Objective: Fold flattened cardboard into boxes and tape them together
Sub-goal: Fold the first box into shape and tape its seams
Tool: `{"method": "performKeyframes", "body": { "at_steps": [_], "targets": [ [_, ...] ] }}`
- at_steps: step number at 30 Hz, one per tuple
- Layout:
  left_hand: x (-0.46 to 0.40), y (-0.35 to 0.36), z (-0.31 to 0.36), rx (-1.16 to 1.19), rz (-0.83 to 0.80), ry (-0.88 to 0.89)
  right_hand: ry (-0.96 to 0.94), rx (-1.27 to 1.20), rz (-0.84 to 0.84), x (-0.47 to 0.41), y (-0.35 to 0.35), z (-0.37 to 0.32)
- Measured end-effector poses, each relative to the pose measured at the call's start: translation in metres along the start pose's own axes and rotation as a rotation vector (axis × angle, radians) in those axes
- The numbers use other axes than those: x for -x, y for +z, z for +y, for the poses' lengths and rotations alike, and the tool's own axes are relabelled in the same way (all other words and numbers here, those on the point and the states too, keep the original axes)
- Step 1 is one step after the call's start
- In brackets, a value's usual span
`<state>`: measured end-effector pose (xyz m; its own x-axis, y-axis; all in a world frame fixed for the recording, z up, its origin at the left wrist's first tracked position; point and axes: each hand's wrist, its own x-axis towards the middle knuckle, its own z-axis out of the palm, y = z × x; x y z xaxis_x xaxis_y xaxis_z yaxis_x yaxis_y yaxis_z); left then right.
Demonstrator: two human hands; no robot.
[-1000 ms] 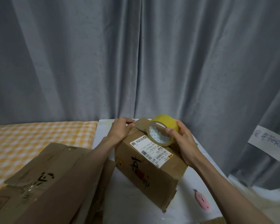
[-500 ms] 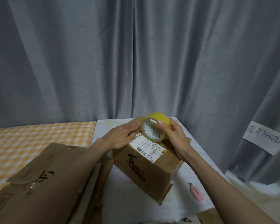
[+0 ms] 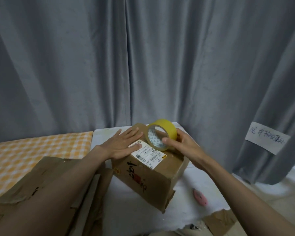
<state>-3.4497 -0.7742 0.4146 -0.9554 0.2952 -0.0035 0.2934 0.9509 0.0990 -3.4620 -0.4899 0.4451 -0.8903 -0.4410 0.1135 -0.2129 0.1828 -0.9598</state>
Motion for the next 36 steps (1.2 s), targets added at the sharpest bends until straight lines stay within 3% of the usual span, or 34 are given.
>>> {"method": "performKeyframes", "body": {
  "at_steps": [6,9,14,23,32,36],
  "targets": [
    [-0.005,-0.005,0.025,0.046,0.131,0.131,-0.012,0.002,-0.045,0.007,-0.002,0.006],
    [-0.004,0.001,0.039,0.148,0.160,0.070,-0.018,-0.011,-0.026,0.010,-0.002,0.007],
    [0.002,0.006,0.043,0.130,0.209,0.033,-0.032,0.017,0.026,0.015,0.002,0.000],
    [-0.002,0.007,0.039,0.070,0.071,-0.032,-0.091,0.124,0.247,0.034,-0.029,-0.026],
    [-0.001,0.006,0.040,0.047,0.065,-0.035,0.002,0.716,0.206,0.055,-0.058,-0.039],
    [0.000,0.007,0.040,0.052,0.063,-0.022,0.074,0.827,0.131,0.059,-0.058,-0.039]
  ]
}}
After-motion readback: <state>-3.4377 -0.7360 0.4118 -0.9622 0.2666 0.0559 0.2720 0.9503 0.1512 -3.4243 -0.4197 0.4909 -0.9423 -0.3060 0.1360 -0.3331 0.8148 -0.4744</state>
